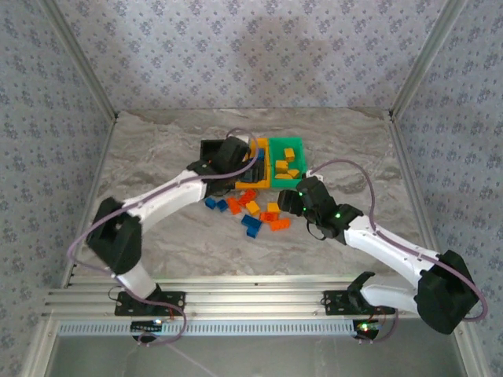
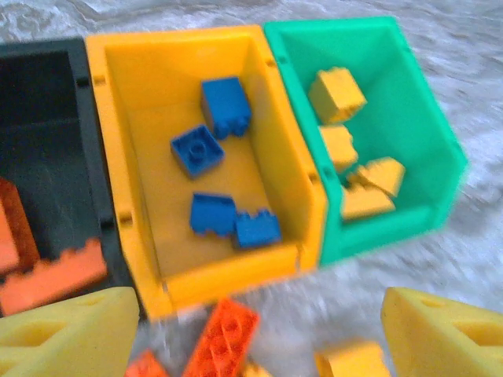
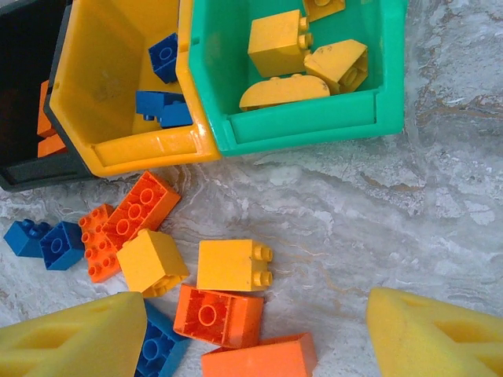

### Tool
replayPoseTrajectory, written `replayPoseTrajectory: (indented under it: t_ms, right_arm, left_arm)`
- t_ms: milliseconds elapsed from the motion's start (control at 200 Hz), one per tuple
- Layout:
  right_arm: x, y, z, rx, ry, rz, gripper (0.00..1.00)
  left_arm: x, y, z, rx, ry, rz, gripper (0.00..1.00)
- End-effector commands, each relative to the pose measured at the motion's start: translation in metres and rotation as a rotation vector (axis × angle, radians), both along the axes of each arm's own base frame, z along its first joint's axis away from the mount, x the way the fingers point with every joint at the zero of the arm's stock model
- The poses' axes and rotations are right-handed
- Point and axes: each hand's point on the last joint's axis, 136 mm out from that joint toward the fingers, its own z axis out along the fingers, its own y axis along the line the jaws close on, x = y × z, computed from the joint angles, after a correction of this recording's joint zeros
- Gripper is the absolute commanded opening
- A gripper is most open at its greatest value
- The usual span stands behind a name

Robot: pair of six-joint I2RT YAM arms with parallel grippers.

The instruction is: Sort the legos into containers by color

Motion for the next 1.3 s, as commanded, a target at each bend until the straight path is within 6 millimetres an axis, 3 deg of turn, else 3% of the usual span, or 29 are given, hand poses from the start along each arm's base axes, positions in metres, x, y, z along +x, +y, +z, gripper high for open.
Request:
replayPoseTrajectory:
  t_ms: [0, 215, 445, 675, 964, 1199, 1294]
  right_arm:
    - [-0.003, -0.005, 0.002, 0.001, -0.003, -0.029, 0.76]
    - [-0.008, -0.008, 0.0, -0.004, -0.005, -0.036, 0.76]
    - [-0.01, -0.015, 0.001, -0.014, -0.008, -0.053, 0.76]
    - [-0.013, -0.021, 0.005, -0.012, -0.017, -0.064, 0.76]
    - [-0.015, -0.026, 0.007, -0.007, -0.022, -0.071, 0.76]
    - [-0.015, -0.029, 0.008, -0.001, -0.026, -0.079, 0.76]
    - [-0.015, -0.03, 0.008, 0.003, -0.028, -0.081, 0.76]
  left_arm:
    - [-0.046, -0.003, 0.006, -0.074, 0.025, -0.082, 0.83]
    - [-0.129, 0.013, -0.052, -0.066, 0.142, -0.153, 0.87]
    - [-0.164, -0.001, -0.098, 0.035, 0.193, -0.246, 0.89]
    - [-0.158, -0.016, -0.123, 0.148, 0.17, -0.283, 0.86]
    - [-0.136, -0.013, -0.143, 0.277, 0.141, -0.243, 0.7]
    - [-0.132, -0.017, -0.148, 0.275, 0.143, -0.252, 0.55]
    - [-0.133, -0.018, -0.148, 0.267, 0.149, -0.256, 0.44]
